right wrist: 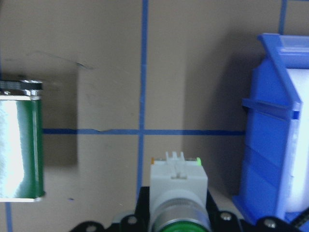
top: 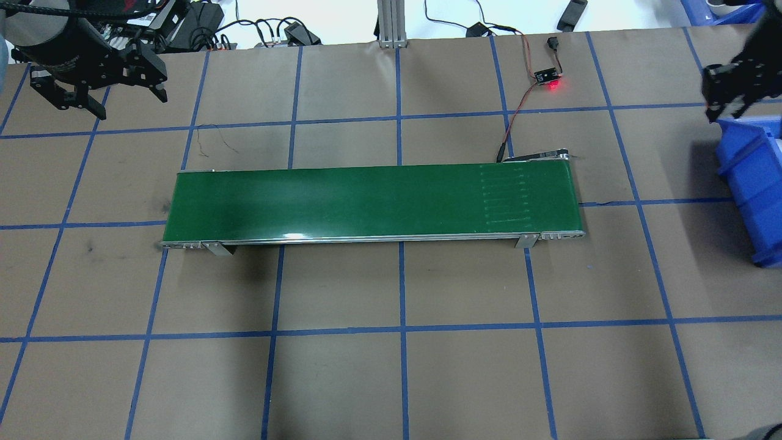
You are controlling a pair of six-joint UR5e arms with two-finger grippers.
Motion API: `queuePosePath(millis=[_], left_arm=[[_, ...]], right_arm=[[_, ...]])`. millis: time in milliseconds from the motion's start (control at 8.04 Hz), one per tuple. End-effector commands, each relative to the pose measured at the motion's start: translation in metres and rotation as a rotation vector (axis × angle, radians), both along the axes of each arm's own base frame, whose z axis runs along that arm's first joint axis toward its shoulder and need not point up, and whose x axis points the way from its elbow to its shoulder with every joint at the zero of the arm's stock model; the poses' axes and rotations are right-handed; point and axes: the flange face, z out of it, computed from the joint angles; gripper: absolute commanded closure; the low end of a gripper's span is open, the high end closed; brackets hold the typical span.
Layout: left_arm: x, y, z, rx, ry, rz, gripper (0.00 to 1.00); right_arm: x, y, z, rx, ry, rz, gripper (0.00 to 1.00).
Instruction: Move button from left to right
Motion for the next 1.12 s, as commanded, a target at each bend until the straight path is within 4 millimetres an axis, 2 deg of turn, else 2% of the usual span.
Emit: queuePosePath(millis=[0, 249, 373, 498, 746, 995], left_arm=[[0.0, -0.001, 0.001, -0.002, 0.001, -0.001, 0.0], [0.0, -0.001, 0.001, -0.003, 0.002, 0.001, 0.0], [0.0, -0.001, 0.001, -0.003, 0.002, -0.001, 0.0], [0.0, -0.001, -0.001, 0.001, 0.002, 0.001, 0.0], [-0.004, -0.001, 0.002, -0.004, 0.002, -0.008, 0.0], [-0.004, -0.002, 0.003, -0.007, 0.001, -0.008, 0.0]], right_arm=[[-0.135, 0.04, -0.004, 0.032, 0.008, -0.011, 1.0], [-0.194, 0.061, -0.021, 0.042, -0.029, -0.001, 1.0], [-0.224, 0.07, -0.038, 0.043, -0.062, 0.046, 1.0], [-0.244, 0.069, -0.056, 0.041, -0.07, 0.046, 1.0], [-0.254, 0.059, -0.085, 0.05, -0.08, 0.074, 1.0], [-0.264, 0.051, -0.125, 0.072, -0.105, 0.069, 1.0]])
